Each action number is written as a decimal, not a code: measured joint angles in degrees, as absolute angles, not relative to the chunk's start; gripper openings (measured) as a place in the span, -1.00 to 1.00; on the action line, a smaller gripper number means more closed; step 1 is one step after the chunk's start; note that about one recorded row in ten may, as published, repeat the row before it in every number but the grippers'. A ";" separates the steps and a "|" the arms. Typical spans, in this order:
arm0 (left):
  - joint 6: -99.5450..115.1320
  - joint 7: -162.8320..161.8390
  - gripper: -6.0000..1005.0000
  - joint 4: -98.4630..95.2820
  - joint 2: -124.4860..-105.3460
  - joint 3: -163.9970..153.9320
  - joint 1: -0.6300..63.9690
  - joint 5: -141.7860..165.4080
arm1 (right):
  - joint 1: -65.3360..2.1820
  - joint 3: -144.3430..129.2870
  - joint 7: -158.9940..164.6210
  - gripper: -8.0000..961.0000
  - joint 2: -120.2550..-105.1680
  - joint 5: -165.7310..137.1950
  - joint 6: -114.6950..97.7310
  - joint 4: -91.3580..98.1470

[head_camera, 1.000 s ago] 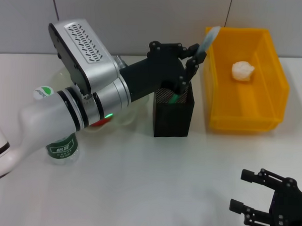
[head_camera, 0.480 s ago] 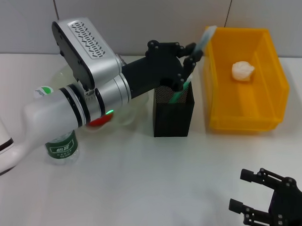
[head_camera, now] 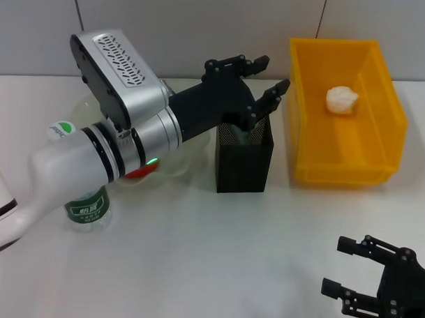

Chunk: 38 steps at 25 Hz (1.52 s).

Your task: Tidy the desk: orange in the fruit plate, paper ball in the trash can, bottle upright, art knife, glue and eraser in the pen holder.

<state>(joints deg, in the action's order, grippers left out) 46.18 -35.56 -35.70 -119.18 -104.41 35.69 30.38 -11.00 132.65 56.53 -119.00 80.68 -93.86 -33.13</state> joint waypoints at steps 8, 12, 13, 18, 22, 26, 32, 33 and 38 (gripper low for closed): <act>56.27 -43.16 0.06 -36.80 -118.31 -103.81 31.92 31.22 | -10.89 132.90 56.58 0.63 -119.00 80.71 -94.04 -33.29; 66.33 -44.72 0.36 -39.57 -117.42 -100.87 24.60 38.84 | -10.56 134.07 56.70 0.63 -118.93 81.07 -94.31 -33.53; 68.86 -45.23 0.43 -40.75 -117.37 -99.21 21.76 41.65 | -10.56 134.07 56.70 0.63 -118.93 81.07 -94.31 -33.53; 74.55 -46.32 0.69 -41.94 -117.16 -93.87 14.22 48.68 | -10.69 136.69 56.72 0.63 -118.91 81.11 -94.44 -33.27; 81.59 -44.02 0.69 -34.90 -116.67 -88.41 11.22 54.88 | -10.77 136.89 56.67 0.63 -119.00 81.12 -94.48 -33.10; 83.20 -41.75 0.68 -29.26 -116.60 -86.64 11.72 56.93 | -11.07 137.03 56.44 0.63 -119.08 81.12 -94.49 -32.90; 81.98 -39.39 0.68 -21.99 -117.19 -86.46 15.14 59.32 | -12.67 136.86 56.24 0.63 -119.15 81.05 -94.48 -31.10; 81.87 -39.51 0.68 -21.80 -117.21 -86.45 15.44 59.33 | -12.67 136.86 56.24 0.63 -119.15 81.05 -94.48 -31.10; 81.82 -39.90 0.68 -21.70 -117.23 -86.43 15.94 59.35 | -13.01 136.64 55.24 0.63 -119.16 80.82 -94.45 -30.55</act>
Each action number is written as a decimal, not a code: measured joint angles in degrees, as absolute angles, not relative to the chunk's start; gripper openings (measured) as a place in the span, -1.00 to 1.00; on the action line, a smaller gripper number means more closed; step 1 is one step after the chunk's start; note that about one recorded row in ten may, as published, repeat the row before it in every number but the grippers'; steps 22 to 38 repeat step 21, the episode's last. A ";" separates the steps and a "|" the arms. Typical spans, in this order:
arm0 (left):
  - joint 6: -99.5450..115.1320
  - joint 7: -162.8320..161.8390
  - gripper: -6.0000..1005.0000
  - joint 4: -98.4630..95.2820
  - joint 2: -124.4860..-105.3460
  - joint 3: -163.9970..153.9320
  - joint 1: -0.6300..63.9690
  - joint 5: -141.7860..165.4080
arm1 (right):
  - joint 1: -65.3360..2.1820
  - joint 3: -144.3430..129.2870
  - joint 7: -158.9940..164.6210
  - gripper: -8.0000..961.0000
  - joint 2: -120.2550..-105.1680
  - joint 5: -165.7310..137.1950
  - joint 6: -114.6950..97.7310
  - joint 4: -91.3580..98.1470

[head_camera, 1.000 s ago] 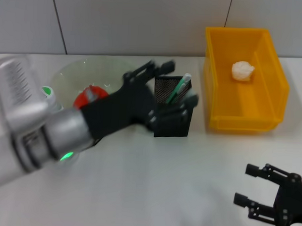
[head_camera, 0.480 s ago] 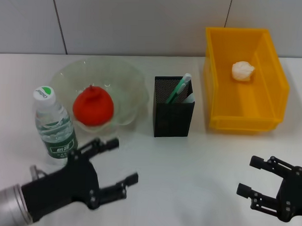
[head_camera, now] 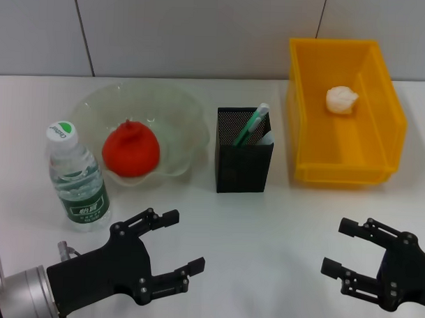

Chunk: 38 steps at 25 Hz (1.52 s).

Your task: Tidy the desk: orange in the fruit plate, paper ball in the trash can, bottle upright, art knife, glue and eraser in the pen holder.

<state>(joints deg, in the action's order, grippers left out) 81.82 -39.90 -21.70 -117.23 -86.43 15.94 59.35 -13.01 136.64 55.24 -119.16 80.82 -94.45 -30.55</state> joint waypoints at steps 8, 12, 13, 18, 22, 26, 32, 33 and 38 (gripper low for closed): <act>80.97 -40.01 0.68 -21.56 -117.26 -86.39 15.91 59.40 | -14.28 136.15 53.08 0.63 -119.18 80.40 -94.08 -28.27; 80.93 -40.08 0.68 -21.53 -117.27 -86.39 15.85 59.22 | -14.83 136.14 53.04 0.63 -119.20 80.37 -94.17 -27.75; 80.93 -40.08 0.68 -21.53 -117.27 -86.39 15.85 59.22 | -14.91 136.13 53.04 0.63 -119.20 80.33 -94.18 -27.74; 81.05 -40.08 0.68 -21.53 -117.24 -86.39 15.87 59.19 | -15.11 136.05 53.02 0.63 -119.19 80.09 -94.10 -27.64; 81.10 -40.08 0.68 -21.53 -117.24 -86.39 15.89 59.19 | -15.12 136.05 53.01 0.63 -119.18 80.08 -94.02 -27.58; 81.10 -40.08 0.68 -21.53 -117.24 -86.39 15.89 59.19 | -15.12 136.05 53.01 0.63 -119.18 80.08 -94.02 -27.58; 81.10 -40.08 0.68 -21.53 -117.24 -86.39 15.89 59.19 | -15.12 136.05 53.01 0.63 -119.18 80.08 -94.02 -27.58; 81.10 -40.08 0.68 -21.53 -117.24 -86.39 15.89 59.19 | -15.12 136.05 53.01 0.63 -119.18 80.08 -94.02 -27.58; 81.10 -40.08 0.68 -21.53 -117.24 -86.39 15.89 59.19 | -15.12 136.05 53.01 0.63 -119.18 80.08 -94.02 -27.58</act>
